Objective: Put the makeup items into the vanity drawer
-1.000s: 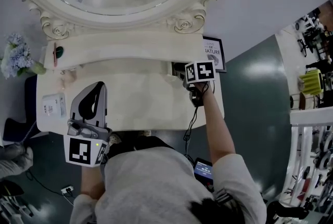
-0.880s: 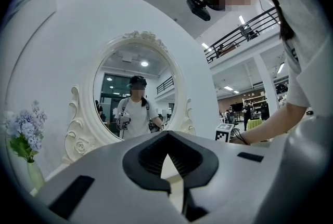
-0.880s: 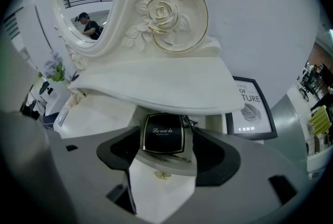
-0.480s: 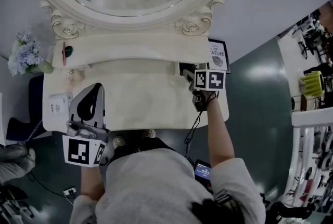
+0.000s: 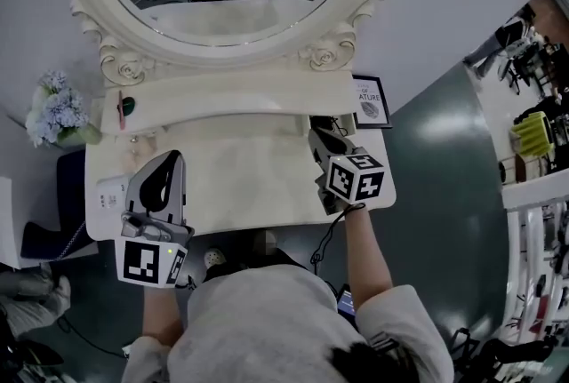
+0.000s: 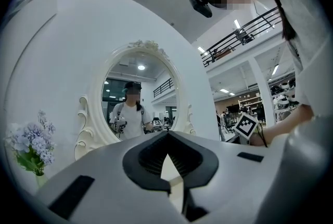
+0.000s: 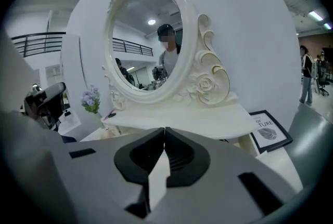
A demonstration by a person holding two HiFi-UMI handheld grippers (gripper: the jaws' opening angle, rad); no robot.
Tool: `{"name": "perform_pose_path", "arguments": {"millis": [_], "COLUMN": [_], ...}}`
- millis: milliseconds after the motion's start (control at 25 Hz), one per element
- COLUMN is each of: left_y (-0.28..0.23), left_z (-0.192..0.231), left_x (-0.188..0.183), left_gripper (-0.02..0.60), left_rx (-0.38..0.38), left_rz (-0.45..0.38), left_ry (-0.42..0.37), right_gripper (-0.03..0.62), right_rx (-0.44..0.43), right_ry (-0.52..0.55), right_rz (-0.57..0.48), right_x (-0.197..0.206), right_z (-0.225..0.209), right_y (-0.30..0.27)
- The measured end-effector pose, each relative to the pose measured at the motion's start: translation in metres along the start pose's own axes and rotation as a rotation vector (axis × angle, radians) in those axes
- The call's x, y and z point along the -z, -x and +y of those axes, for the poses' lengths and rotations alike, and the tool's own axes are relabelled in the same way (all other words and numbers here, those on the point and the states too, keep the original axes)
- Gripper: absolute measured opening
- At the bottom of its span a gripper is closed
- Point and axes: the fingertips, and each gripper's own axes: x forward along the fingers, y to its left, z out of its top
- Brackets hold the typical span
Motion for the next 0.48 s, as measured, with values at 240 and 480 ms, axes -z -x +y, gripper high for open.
{"name": "perform_pose_path", "arguments": {"millis": [240, 480], "left_y": [0.012, 0.025], "left_z": [0.006, 0.016], "left_x": [-0.005, -0.008], "left_gripper": [0.006, 0.006], "left_rx": [0.025, 0.034], "left_rz": [-0.020, -0.030], "left_ry": [0.005, 0.008], "right_gripper": [0.023, 0.023], "right_rx": [-0.052, -0.071], "right_ry": [-0.002, 0.061], "right_rz": [-0.122, -0.204], "right_x": [-0.018, -0.034], "right_z": [0.048, 0.089], "right_y": [0.018, 0.032]}}
